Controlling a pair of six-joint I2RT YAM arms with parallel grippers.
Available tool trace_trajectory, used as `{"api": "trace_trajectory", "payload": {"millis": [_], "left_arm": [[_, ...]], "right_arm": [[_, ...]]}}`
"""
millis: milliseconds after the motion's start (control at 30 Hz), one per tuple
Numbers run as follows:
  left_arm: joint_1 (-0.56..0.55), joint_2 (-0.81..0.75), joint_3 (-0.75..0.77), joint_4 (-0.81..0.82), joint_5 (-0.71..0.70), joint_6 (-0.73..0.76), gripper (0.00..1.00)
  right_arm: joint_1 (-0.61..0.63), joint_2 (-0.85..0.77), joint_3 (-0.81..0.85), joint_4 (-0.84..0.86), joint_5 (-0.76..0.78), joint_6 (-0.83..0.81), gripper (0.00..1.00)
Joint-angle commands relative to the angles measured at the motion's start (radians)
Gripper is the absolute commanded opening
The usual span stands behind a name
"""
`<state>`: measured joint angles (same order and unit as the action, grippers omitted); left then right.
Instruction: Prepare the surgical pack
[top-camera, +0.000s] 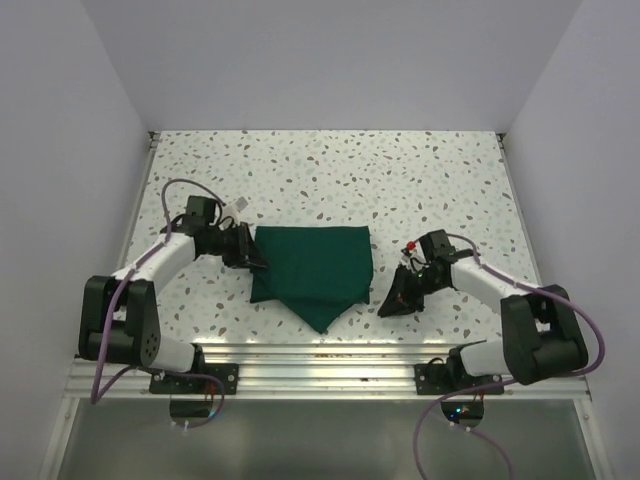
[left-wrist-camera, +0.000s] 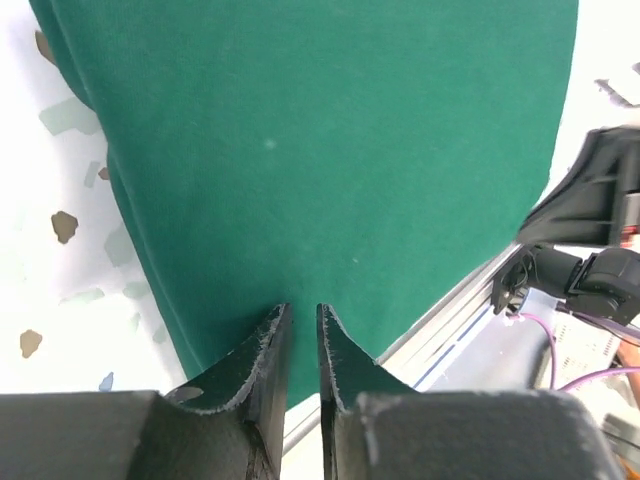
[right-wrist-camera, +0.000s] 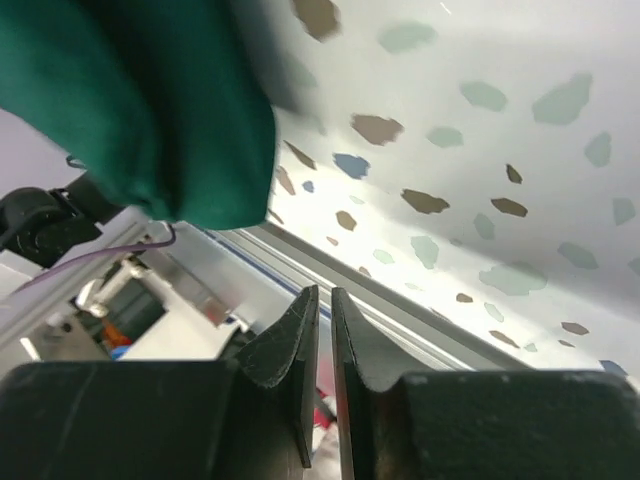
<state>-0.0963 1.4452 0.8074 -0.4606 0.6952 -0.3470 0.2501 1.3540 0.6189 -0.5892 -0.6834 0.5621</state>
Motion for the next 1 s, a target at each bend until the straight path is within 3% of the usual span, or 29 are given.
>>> {"api": "trace_trajectory", "payload": {"millis": [0,300,533,800,967], "left_arm": [[0.007,-0.081,0.030,-0.039,-0.043,0.014,0.20],[0.009,-0.252,0.078,-0.110,-0.313,0.002,0.31],[-0.006,-0.275,0.081,-0.127,-0.387,0.026,0.31],[-0.143,-0.287,0.131,-0.148,-0.483,0.072,0.41],[-0.276,-0.240,0.205,-0.147,-0.597,0.098,0.47]], "right_arm": [[0.017,0.014,-0.062,0.107,-0.082,0.100,0.14],[0.115,0.145,-0.100,0.434,-0.111,0.321,0.12],[0.117,0.249,-0.010,0.667,-0.081,0.516,0.11],[0.037,0.516,0.333,0.531,-0.104,0.412,0.11],[0.006,0.720,0.717,0.310,-0.068,0.303,0.13]]}}
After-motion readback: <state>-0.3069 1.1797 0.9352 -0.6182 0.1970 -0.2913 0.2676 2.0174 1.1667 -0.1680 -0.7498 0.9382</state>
